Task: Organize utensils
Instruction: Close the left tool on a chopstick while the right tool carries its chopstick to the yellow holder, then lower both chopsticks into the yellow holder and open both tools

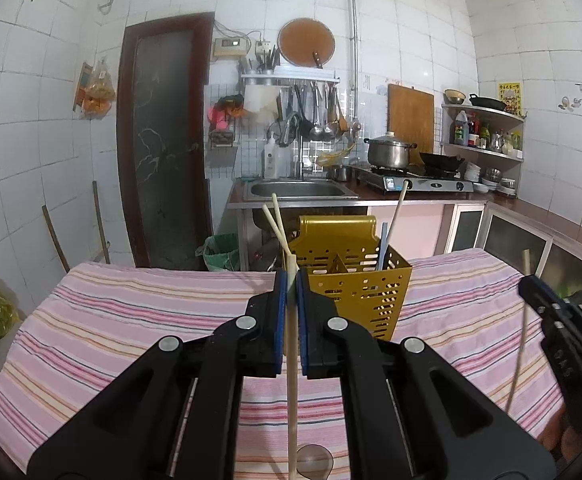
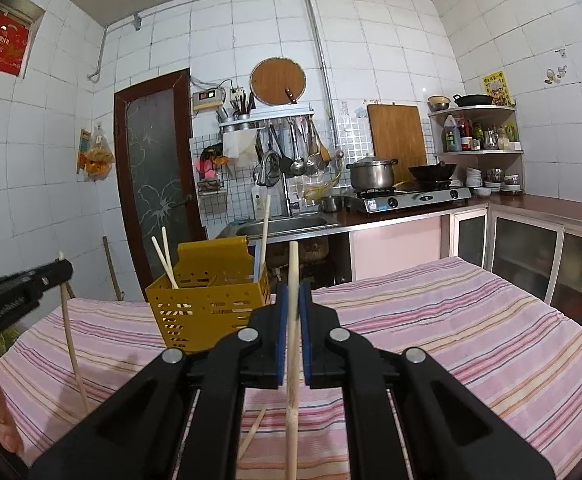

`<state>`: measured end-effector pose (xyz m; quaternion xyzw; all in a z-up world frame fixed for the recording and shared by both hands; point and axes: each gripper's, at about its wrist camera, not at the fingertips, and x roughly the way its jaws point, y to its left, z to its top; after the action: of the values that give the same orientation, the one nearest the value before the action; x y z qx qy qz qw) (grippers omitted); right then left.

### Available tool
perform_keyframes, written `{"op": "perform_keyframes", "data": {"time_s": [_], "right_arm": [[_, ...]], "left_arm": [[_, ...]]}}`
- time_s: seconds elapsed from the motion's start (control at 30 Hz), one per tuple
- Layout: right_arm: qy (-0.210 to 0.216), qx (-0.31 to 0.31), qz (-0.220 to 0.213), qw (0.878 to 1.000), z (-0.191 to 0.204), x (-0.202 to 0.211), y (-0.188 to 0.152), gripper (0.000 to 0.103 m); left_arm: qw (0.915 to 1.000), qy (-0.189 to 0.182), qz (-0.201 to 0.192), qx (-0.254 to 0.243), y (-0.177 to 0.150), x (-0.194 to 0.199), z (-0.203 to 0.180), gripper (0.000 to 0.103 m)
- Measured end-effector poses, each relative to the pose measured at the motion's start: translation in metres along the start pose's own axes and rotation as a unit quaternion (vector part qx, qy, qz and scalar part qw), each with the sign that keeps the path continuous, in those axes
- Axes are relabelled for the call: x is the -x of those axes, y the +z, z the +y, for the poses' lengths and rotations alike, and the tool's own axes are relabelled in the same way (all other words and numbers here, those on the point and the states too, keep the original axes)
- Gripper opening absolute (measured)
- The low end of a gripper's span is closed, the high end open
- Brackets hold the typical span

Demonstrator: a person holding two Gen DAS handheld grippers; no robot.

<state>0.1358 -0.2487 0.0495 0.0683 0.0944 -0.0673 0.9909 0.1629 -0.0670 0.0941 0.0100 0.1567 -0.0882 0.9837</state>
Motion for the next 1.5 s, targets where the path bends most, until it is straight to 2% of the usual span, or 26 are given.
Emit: {"op": "perform_keyframes", "data": {"time_s": [0.2,0.5,0.7,0.83,0.93,1.1,1.23,1.33,1.37,1.43,1.47,1.5], "right_arm": [[0.010,0.013,-0.002,1.000,0.010,-0.006,0.020,0.006],[0.031,0.019,-0.068,0.997,0.031,-0.029,0.089,0.006],[0.046,0.021,-0.112,0.992,0.053,-0.070,0.135,0.006],[0.057,0.008,-0.120,0.991,0.059,-0.104,0.151,0.006],[0.056,0.007,-0.119,0.991,0.062,-0.138,0.148,0.006],[0.049,-0.005,-0.093,0.994,0.052,-0.182,0.121,0.006],[0.052,0.011,-0.070,0.996,0.048,-0.199,0.090,0.006],[0.054,0.028,-0.042,0.997,0.049,-0.202,0.073,0.006],[0.055,0.036,-0.025,0.998,0.049,-0.199,0.070,0.007],[0.046,0.044,-0.012,0.998,0.049,-0.190,0.069,0.015],[0.037,0.047,-0.006,0.998,0.048,-0.180,0.071,0.048],[0.031,0.045,-0.002,0.998,0.046,-0.173,0.072,0.072]], "left_arm": [[0.9997,-0.007,-0.002,0.022,0.018,0.003,0.010,0.004],[0.9985,-0.016,-0.047,0.025,0.088,-0.008,0.017,0.004],[0.9952,-0.033,-0.083,0.041,0.149,-0.039,0.017,0.004],[0.9942,-0.036,-0.095,0.036,0.168,-0.069,0.009,0.004],[0.9947,-0.036,-0.091,0.029,0.167,-0.096,0.003,0.004],[0.9973,-0.041,-0.057,0.024,0.136,-0.145,0.001,0.004],[0.9990,-0.029,-0.024,0.024,0.108,-0.172,0.004,0.004],[0.9995,-0.021,0.001,0.022,0.093,-0.178,0.009,0.004],[0.9995,-0.023,0.006,0.019,0.090,-0.175,0.011,0.009],[0.9997,-0.016,0.010,0.014,0.088,-0.164,0.017,0.044],[0.9998,-0.012,0.010,0.014,0.087,-0.159,0.019,0.077],[0.9999,-0.003,0.007,0.015,0.087,-0.149,0.022,0.087]]}}
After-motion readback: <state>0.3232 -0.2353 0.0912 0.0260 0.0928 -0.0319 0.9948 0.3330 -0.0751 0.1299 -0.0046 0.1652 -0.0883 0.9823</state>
